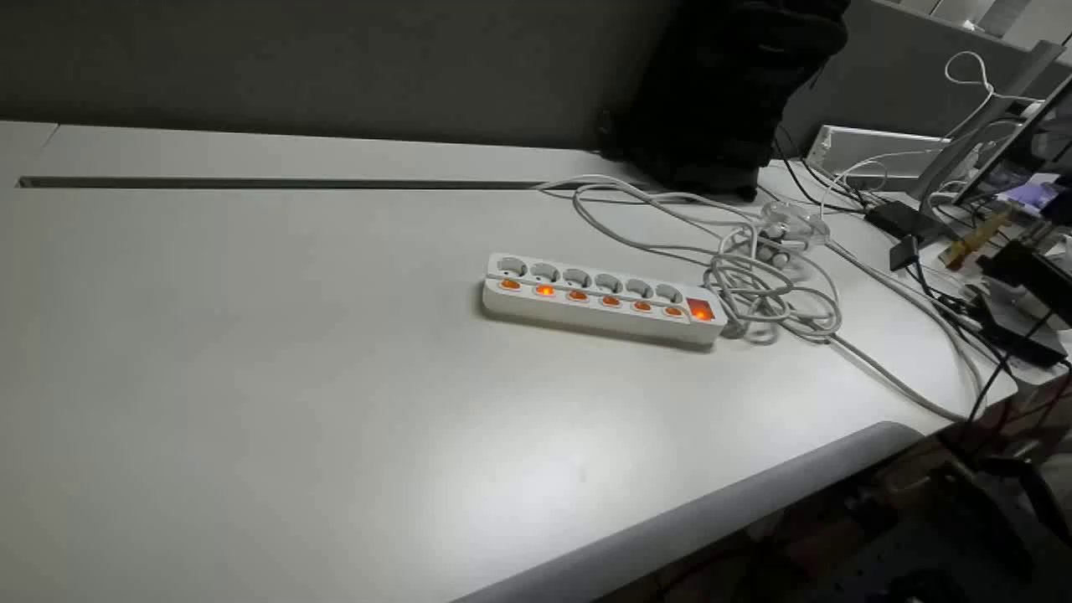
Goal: Turn on the fifth switch from the left
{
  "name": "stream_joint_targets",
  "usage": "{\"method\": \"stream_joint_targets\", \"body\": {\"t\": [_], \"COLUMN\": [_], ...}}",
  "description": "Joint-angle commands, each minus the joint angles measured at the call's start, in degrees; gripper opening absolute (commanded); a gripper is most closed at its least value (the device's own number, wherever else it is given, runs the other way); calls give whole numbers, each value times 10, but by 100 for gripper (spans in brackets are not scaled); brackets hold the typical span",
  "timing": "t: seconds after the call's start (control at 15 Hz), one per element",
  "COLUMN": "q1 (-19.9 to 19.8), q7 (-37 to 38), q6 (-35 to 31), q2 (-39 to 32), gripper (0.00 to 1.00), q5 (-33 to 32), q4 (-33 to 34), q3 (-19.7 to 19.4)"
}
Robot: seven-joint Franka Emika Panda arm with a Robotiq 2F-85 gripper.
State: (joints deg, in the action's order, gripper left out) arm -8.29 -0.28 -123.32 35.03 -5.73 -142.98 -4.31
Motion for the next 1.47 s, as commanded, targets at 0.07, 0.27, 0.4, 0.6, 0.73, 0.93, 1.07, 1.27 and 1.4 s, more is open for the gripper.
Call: {"method": "stream_joint_targets", "body": {"t": [0.07,0.27,0.4,0.6,0.73,0.93,1.07,1.27,1.4], "q1": [3,3,3,3,3,2,4,11,14], "q7": [1,1,1,1,7,23,26,34,44], "q6": [1,0,0,0,-6,-51,-98,-168,-196], "q2": [0,1,1,1,-7,-43,-70,-124,-164], "gripper": [100,100,100,100,100,100,100,100,100], "q5": [-2,-2,-2,-2,-1,-3,-3,8,9], "q4": [1,1,1,1,1,-11,-25,-42,-46], "q3": [-2,-2,-2,-2,0,7,11,17,25]}}
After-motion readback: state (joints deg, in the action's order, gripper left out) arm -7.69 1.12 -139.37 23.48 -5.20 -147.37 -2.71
